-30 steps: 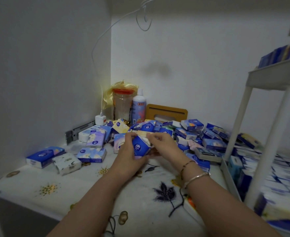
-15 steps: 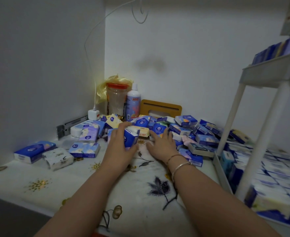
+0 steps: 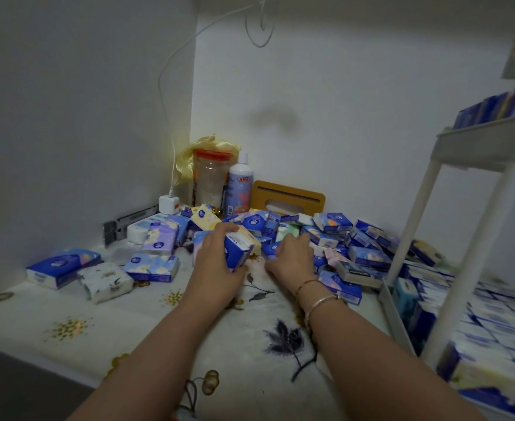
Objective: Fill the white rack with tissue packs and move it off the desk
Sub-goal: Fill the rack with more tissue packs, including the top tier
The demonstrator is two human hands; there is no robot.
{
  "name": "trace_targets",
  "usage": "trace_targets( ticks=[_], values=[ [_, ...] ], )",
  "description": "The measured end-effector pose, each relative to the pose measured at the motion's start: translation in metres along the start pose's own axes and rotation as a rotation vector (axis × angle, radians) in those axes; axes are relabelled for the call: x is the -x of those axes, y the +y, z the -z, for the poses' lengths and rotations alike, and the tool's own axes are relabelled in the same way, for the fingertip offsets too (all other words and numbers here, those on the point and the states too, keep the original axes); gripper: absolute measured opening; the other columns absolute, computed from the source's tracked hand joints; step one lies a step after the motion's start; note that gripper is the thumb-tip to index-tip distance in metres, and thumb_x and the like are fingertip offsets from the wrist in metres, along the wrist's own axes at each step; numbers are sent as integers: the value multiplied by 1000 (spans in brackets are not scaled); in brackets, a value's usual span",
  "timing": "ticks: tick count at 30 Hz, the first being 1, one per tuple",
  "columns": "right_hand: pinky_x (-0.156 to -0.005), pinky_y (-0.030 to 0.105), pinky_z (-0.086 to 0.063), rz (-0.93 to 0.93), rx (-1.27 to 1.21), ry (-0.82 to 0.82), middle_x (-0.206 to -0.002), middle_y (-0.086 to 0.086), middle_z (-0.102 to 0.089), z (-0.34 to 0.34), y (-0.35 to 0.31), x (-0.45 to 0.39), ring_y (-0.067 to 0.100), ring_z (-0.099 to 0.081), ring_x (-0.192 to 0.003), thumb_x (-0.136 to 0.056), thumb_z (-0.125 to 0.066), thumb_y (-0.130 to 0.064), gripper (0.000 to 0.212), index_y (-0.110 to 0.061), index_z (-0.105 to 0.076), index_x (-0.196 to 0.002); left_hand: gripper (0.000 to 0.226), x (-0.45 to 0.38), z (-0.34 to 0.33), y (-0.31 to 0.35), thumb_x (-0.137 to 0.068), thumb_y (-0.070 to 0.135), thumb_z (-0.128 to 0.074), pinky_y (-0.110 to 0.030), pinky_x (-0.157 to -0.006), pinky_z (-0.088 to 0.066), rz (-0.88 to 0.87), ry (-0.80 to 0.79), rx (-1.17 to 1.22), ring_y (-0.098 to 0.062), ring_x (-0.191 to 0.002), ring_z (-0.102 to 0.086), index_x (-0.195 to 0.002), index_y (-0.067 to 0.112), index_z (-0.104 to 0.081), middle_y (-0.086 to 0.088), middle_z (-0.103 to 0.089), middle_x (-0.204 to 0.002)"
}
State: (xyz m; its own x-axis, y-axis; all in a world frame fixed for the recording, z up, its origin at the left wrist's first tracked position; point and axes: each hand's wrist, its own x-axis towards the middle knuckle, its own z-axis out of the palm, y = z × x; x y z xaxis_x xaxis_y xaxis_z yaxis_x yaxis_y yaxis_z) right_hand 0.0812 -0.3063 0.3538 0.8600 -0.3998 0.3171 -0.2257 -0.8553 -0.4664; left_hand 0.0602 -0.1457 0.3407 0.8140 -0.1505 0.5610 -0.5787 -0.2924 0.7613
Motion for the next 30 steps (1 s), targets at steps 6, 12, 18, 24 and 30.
trace_targets(
  ticks=[6, 12, 18, 24, 30],
  values=[
    [-65, 29, -44, -113, -529, -152, -76, 2, -50, 46, -26, 3, 17, -50, -71, -89, -55, -31, 20, -16, -48, -77, 81, 1, -1, 13, -75, 0, -72, -14, -73, -50, 37, 30, 155, -5, -97, -59, -136, 32, -29, 10, -54, -110],
    [-50, 21, -40, -4, -411, -291, -98, 12, -67, 122, -71, 15, 21, -62, -69, -97, -38, -50, 49, -8, -60, -111, 58, -12, 2, 50, -77, 11, -74, -19, -78, -50, -103, 124, 86, -8, -100, -58, -127, 24, -47, 7, -56, -116],
    [-52, 20, -38, 253, -374, -250, -97, 4, -63, 201, -104, 38, 8, -57, -72, -86, -40, -69, 74, -4, -54, -119, 52, -39, 39, 120, -76, 14, -76, -22, -71, -53, -270, 138, 69, -4, -92, -61, -112, 38, -47, 14, -61, -103],
    [-56, 20, -40, 431, -276, -126, -90, -5, -49, 284, -110, 72, 5, -49, -76, -82, -69, -36, 54, -14, -36, -119, 47, -41, 55, 207, -81, 20, -73, -14, -67, -45, -396, 164, 129, 0, -92, -59, -116, 33, -44, 14, -60, -104],
    [-60, 23, -47, 427, -231, 36, -93, 1, -62, 366, -82, 91, 14, -59, -83, -80, -64, -37, 39, -15, -49, -109, 60, -35, 31, 294, -75, 14, -77, -19, -75, -53, -431, 5, 304, -6, -98, -61, -124, 26, -44, 9, -59, -113]
  ],
)
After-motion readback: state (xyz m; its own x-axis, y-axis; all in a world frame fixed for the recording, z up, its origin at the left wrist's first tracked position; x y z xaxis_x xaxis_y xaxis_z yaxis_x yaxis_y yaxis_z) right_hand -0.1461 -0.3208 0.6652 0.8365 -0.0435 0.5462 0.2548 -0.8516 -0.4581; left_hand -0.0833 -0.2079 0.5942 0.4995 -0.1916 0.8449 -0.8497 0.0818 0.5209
